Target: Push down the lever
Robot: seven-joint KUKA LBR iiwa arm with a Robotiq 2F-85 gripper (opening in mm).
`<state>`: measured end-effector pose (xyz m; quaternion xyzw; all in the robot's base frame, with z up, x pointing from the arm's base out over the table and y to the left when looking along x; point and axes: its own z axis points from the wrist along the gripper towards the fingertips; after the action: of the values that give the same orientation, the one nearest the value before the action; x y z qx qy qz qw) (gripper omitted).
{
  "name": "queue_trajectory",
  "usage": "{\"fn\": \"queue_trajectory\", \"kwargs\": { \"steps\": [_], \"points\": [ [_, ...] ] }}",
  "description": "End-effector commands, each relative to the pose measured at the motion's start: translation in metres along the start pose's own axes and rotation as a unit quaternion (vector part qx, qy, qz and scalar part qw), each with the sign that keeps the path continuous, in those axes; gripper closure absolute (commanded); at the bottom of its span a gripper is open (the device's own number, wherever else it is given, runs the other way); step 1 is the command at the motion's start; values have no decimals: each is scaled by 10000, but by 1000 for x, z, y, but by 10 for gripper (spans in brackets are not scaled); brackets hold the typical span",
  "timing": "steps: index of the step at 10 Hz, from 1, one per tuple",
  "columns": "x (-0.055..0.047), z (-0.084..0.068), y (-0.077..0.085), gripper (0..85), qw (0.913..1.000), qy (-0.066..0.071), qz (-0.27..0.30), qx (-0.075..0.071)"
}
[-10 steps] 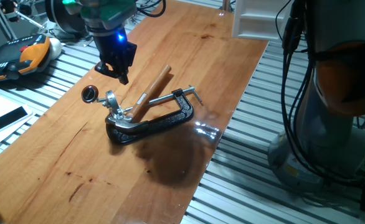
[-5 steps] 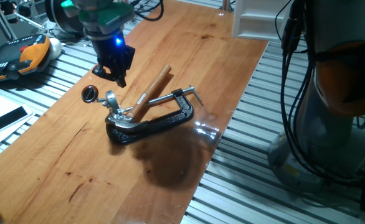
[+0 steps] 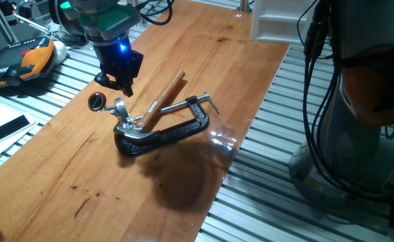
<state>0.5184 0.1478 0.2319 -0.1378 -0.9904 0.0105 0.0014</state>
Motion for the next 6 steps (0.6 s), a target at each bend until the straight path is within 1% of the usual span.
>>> {"fn": "queue_trajectory", "kwargs": {
  "steps": [1, 3, 4, 5, 6],
  "points": [
    [-1, 0, 0, 850, 10000, -12, 3, 42],
    [-4, 6, 1, 850, 9999, -124, -58, 18],
    [-4, 7, 1, 850, 9998, -164, -82, 47],
    [-4, 6, 1, 850, 9998, -179, -105, 44],
    [-4, 5, 1, 850, 9998, -162, -136, 41]
  ]
}}
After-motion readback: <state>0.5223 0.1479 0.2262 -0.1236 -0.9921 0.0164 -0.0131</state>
